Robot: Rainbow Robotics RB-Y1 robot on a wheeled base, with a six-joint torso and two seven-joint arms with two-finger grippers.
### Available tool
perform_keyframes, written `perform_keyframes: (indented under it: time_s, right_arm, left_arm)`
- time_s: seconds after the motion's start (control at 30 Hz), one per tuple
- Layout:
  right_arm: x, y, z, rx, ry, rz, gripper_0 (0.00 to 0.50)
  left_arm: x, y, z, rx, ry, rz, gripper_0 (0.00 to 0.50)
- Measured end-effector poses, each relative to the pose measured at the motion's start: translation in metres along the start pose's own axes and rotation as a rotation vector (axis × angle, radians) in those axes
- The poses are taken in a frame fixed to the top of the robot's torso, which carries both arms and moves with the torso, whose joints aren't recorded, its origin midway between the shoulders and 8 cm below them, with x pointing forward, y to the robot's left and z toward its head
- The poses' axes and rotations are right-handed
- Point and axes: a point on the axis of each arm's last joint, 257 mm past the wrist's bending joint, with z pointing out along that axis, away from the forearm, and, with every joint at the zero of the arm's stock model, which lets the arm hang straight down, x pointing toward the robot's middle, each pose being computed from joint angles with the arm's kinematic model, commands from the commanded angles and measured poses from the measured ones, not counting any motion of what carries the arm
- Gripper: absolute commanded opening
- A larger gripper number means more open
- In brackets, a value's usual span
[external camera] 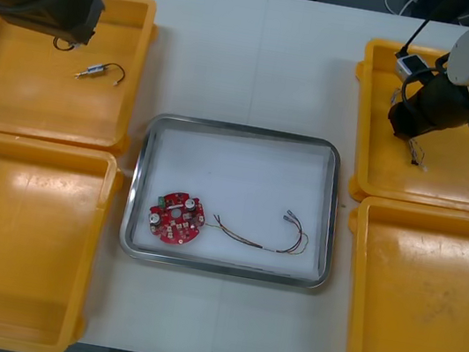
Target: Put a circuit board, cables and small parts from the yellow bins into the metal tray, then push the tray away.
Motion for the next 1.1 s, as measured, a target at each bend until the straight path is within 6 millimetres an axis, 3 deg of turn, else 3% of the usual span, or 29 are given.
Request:
perform_keyframes:
  time_s: [0.13,0.3,0.53,0.73,1.1]
  right_arm:
    - [0.003,0.003,-0.013,-0.023,0.029,-0.048,0.000]
    - [0.001,0.001,-0.038,-0.044,0.041,-0.055,0.000]
    - [0.003,-0.004,-0.071,-0.086,0.051,-0.043,0.000]
    - [0.008,-0.004,-0.094,-0.122,0.066,-0.070,0.000]
    - [0.020,0.001,-0.140,-0.152,0.115,-0.154,0.000]
  left_arm:
    - [0.010,-0.001,0.001,-0.054,-0.016,-0.168,0.000]
    - [0.018,-0.016,0.015,-0.063,-0.041,-0.367,0.000]
    - [0.024,-0.047,0.044,-0.098,-0.075,-0.347,0.000]
    - [0.048,-0.076,0.070,-0.106,-0.053,-0.313,0.000]
    - [0.086,-0.099,0.104,-0.159,-0.054,-0.290,0.000]
